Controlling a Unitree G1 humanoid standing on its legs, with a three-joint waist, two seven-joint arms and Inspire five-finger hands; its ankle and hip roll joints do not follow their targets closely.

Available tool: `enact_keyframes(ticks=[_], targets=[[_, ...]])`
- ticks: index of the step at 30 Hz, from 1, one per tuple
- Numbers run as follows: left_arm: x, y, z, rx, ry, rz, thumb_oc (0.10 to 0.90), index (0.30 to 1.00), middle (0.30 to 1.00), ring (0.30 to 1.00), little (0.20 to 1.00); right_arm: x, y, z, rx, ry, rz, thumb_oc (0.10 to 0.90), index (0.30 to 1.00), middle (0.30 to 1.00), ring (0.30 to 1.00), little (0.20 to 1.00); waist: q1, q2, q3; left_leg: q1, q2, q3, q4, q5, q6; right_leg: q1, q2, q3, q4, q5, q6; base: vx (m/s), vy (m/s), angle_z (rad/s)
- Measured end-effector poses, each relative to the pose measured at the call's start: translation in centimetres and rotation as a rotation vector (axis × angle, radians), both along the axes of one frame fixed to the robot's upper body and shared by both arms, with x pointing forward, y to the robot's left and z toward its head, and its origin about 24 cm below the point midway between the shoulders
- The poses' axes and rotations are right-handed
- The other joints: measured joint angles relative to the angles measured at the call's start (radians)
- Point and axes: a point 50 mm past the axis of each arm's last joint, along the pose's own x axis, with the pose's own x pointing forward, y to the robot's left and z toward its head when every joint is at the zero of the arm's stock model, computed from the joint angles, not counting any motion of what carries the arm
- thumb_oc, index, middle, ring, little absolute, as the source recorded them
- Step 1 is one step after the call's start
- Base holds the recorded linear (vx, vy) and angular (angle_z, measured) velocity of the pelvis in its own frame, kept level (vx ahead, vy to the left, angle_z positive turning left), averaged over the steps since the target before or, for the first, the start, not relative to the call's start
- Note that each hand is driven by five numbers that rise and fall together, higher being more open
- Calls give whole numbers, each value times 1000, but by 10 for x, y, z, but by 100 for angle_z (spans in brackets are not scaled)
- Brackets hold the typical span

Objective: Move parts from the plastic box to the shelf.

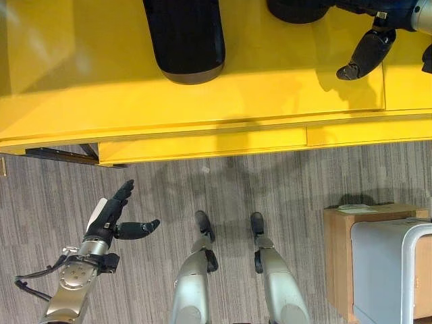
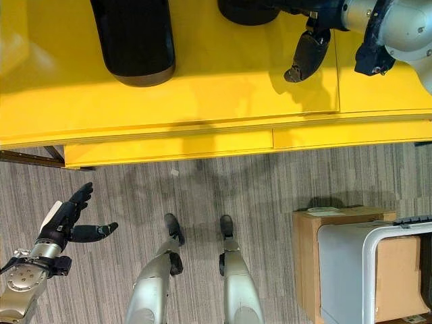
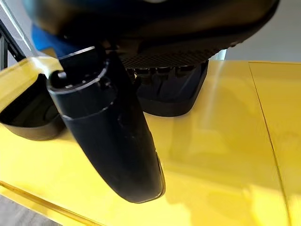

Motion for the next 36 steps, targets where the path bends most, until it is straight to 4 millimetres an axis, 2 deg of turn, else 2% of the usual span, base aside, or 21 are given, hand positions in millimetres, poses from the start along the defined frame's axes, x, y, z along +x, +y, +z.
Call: enact_keyframes(ticks=[12, 18, 27, 36], targets=[[-1, 0, -3, -5, 8, 10, 900, 1000, 1000, 1000, 1000, -3, -3, 5, -9, -22, -14, 900, 1000, 1000, 1000, 1000, 5, 0, 0, 0, -4, 16, -15, 1, 1, 0, -2, 17, -32, 19, 6, 63, -30, -4], [0, -5, -7, -15, 7, 7, 900, 1000, 1000, 1000, 1000, -3, -4, 6, -3, -35, -15, 900, 1000, 1000, 1000, 1000, 2, 0, 0, -22, -15, 26, -30, 6, 9, -32, -10, 28, -33, 23, 12, 27, -8, -3], [-2, -11, -13, -34, 18, 5, 900, 1000, 1000, 1000, 1000, 0, -18, 7, 27, -51, -67, 900, 1000, 1000, 1000, 1000, 3, 4, -2, -51, -33, 32, -50, 14, 18, -63, -24, 36, -56, 34, 26, 20, 2, -1], [-3, -13, -15, -37, 15, 18, 900, 1000, 1000, 1000, 1000, 5, -24, -4, 97, -62, -49, 900, 1000, 1000, 1000, 1000, 8, 6, -2, -55, -37, 30, -50, 15, 20, -61, -29, 34, -63, 40, 33, -10, -4, 0]])
